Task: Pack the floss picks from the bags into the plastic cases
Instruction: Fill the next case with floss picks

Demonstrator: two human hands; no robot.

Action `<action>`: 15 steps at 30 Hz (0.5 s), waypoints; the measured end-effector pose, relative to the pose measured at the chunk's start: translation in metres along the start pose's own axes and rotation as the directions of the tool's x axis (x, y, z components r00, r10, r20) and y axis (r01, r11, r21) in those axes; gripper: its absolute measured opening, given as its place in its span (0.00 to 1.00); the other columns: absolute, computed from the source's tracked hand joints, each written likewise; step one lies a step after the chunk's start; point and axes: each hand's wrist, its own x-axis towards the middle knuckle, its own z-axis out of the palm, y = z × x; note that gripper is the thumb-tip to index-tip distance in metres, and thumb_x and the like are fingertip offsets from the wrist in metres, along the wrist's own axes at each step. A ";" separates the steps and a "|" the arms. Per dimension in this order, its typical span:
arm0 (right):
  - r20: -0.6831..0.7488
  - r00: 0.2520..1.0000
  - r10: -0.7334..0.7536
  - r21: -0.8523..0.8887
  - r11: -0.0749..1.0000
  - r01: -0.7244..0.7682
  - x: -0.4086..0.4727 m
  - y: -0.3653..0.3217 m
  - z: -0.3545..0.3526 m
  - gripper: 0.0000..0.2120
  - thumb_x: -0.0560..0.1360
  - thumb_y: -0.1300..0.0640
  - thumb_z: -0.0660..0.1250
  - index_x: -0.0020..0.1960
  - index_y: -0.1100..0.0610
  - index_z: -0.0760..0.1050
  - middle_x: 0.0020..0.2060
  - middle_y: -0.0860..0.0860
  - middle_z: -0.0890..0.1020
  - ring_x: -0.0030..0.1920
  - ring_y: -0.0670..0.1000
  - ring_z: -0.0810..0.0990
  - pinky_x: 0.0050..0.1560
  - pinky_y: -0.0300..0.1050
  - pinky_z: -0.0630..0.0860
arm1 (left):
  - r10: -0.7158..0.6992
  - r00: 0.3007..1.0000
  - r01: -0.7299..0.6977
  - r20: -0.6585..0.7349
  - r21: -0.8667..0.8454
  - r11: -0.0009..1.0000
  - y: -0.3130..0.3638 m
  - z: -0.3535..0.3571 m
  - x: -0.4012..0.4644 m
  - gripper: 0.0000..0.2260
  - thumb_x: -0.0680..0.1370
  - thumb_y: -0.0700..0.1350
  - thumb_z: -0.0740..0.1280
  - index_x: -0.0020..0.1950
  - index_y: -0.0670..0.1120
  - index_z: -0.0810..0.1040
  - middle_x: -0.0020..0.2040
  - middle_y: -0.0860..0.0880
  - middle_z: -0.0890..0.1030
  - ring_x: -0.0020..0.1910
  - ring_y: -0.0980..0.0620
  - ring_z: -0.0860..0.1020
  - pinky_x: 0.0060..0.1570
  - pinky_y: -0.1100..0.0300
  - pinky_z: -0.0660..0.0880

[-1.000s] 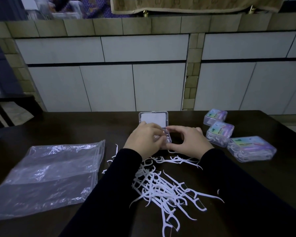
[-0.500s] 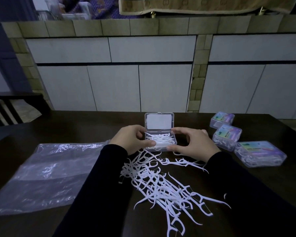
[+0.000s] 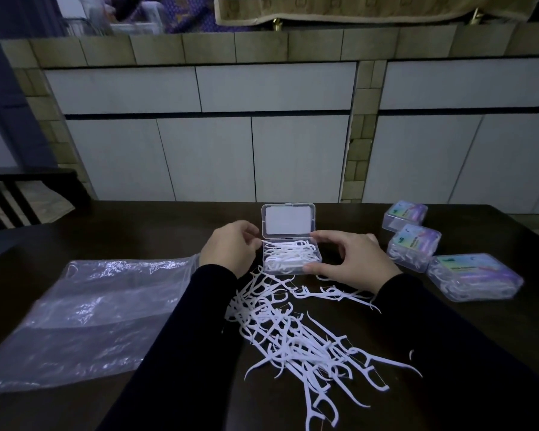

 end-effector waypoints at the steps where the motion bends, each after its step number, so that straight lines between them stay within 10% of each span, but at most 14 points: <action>1: -0.003 1.000 0.004 0.003 1.000 -0.004 0.000 0.000 0.000 0.37 0.64 0.27 0.65 0.71 0.37 0.65 0.64 0.39 0.75 0.57 0.52 0.71 0.61 0.50 0.66 | 0.001 1.000 -0.001 0.014 0.009 1.000 0.000 0.001 0.000 0.07 0.78 0.48 0.67 0.55 0.54 0.80 0.49 0.55 0.82 0.48 0.55 0.78 0.55 0.54 0.76; 15: -0.010 1.000 0.013 -0.027 1.000 -0.013 -0.005 -0.006 -0.005 0.35 0.67 0.30 0.67 0.71 0.38 0.64 0.64 0.39 0.75 0.59 0.51 0.67 0.61 0.49 0.66 | 0.094 0.994 -0.087 -0.050 0.138 0.987 0.018 0.002 -0.009 0.07 0.77 0.50 0.66 0.49 0.53 0.83 0.44 0.56 0.82 0.43 0.56 0.79 0.48 0.56 0.79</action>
